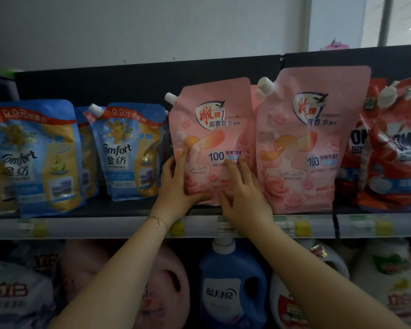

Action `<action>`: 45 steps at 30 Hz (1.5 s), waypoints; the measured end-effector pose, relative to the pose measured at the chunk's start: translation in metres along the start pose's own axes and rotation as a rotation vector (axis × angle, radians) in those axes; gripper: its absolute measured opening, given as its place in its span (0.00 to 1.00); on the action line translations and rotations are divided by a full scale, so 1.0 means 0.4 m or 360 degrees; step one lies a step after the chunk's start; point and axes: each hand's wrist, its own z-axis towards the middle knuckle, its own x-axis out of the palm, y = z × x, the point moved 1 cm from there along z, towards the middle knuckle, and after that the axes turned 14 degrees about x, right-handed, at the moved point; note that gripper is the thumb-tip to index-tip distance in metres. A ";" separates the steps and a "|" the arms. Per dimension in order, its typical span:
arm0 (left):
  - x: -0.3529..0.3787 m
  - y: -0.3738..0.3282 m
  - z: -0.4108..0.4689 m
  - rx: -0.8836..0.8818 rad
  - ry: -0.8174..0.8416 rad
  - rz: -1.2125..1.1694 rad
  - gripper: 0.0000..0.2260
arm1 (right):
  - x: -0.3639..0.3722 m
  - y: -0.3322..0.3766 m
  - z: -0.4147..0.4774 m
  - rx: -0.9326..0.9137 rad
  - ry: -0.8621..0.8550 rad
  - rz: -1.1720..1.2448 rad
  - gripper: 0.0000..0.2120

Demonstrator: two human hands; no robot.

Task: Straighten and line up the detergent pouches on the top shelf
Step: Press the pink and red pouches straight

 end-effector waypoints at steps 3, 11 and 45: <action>-0.002 -0.019 -0.023 0.0057 0.0011 0.0100 0.49 | -0.012 0.001 -0.009 -0.0027 0.0004 0.0041 0.33; 0.003 -0.100 -0.051 0.0346 -0.0334 0.0569 0.18 | -0.107 -0.003 -0.033 -0.0043 0.0173 0.0011 0.26; 0.224 -0.328 0.067 0.0224 0.0730 0.0711 0.62 | -0.269 -0.270 -0.021 0.0460 0.0492 -0.0365 0.44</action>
